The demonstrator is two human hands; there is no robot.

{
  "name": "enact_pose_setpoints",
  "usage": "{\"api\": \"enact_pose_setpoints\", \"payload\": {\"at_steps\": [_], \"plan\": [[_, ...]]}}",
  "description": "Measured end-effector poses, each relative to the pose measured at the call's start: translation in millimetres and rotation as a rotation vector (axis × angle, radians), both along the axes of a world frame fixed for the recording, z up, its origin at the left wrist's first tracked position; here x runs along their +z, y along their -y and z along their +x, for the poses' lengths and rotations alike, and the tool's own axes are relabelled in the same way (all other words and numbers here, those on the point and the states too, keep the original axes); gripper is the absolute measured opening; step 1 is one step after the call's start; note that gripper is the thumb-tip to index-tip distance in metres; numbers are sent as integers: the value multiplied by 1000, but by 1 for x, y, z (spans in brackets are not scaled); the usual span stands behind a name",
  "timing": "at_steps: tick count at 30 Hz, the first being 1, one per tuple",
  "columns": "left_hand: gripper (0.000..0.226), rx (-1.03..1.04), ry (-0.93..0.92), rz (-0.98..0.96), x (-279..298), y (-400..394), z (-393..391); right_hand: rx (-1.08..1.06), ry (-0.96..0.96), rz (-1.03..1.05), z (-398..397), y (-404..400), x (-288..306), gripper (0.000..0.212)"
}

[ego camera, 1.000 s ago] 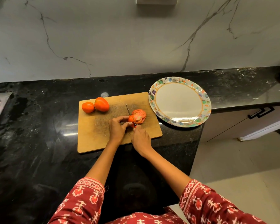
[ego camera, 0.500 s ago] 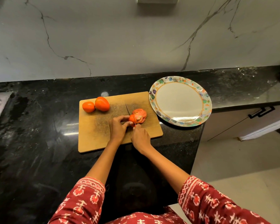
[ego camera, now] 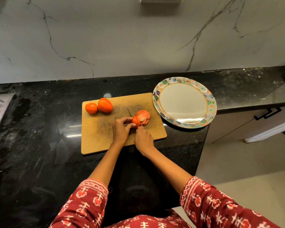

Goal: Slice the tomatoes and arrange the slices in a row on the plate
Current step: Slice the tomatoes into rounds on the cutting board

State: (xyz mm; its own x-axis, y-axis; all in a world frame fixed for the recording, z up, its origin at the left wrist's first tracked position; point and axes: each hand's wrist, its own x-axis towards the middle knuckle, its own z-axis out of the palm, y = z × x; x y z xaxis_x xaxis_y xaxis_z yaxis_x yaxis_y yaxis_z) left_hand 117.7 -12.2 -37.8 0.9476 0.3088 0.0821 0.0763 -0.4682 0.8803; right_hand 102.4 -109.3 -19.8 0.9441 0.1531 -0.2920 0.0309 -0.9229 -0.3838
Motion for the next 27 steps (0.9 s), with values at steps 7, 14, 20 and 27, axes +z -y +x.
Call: {"api": "enact_pose_setpoints", "payload": {"at_steps": [7, 14, 20, 27], "plan": [[26, 45, -36, -30, -2, -1, 4, 55, 9, -93, -22, 18, -5, 22], [26, 60, -60, -53, -5, -3, 7, 62, 11, -137, -35, 28, -9, 18], [40, 0, -80, -97, -7, -10, 10, 82, 38, -165, -41, 36, -11, 18], [46, -42, -29, 7, -9, -7, -3, 48, 43, -120, -36, 29, -9, 16]]}}
